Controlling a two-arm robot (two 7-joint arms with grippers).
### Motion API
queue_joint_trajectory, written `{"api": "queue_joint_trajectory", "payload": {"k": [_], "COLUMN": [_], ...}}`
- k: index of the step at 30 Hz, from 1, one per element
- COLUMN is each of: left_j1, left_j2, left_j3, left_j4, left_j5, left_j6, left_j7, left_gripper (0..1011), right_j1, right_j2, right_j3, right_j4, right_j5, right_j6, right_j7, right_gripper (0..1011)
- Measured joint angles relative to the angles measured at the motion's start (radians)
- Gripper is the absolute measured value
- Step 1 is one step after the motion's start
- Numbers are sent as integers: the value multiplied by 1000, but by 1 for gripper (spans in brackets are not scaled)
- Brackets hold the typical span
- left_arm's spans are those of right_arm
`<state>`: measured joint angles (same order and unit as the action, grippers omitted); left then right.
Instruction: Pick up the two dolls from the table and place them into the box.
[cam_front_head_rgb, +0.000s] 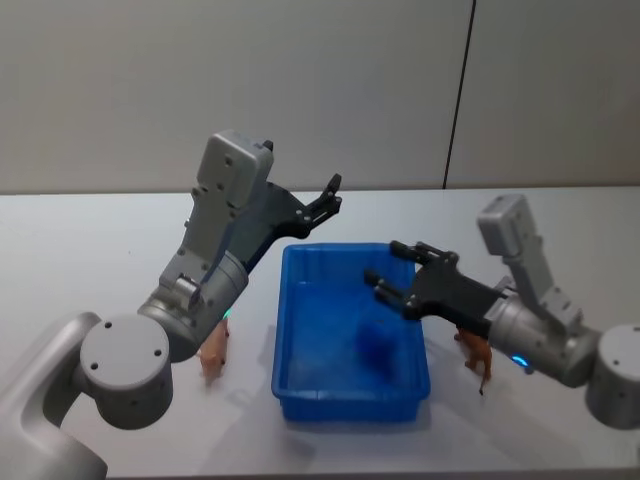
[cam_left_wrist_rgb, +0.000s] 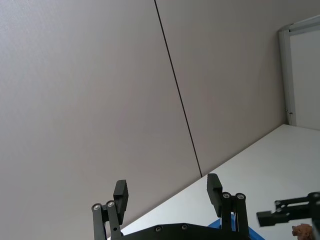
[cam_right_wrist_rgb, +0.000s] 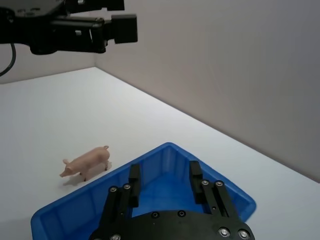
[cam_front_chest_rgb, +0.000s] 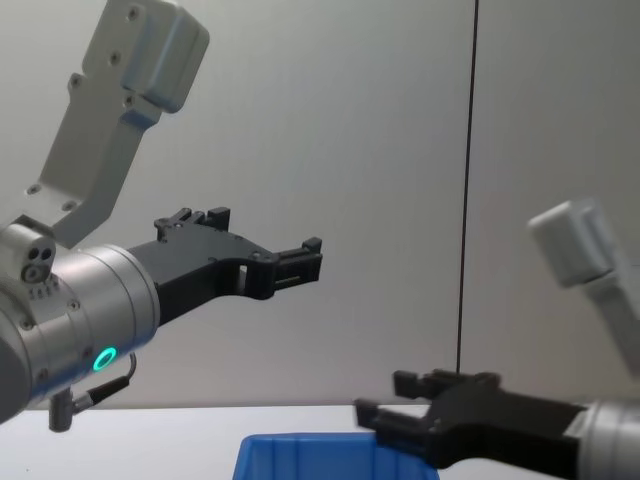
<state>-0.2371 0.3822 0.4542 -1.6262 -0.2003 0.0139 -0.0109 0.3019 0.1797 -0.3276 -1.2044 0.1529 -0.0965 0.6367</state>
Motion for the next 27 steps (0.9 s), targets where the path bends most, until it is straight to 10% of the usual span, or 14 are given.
{"api": "queue_joint_trajectory", "payload": {"k": [16,27], "left_j1": [0,0], "left_j2": [0,0], "left_j3": [0,0], "left_j4": [0,0], "left_j5": [0,0], "left_j6": [0,0], "left_j7": [0,0], "left_gripper": [1001,1001], "right_j1": [73,31], "right_j2": [-47,-24], "right_j3": [-20,-6], "right_j4": [148,108], "right_j5": [-21,-22], "right_j6": [-12,39], "right_j7": [-20,-126], "right_gripper": [1001,1001]}}
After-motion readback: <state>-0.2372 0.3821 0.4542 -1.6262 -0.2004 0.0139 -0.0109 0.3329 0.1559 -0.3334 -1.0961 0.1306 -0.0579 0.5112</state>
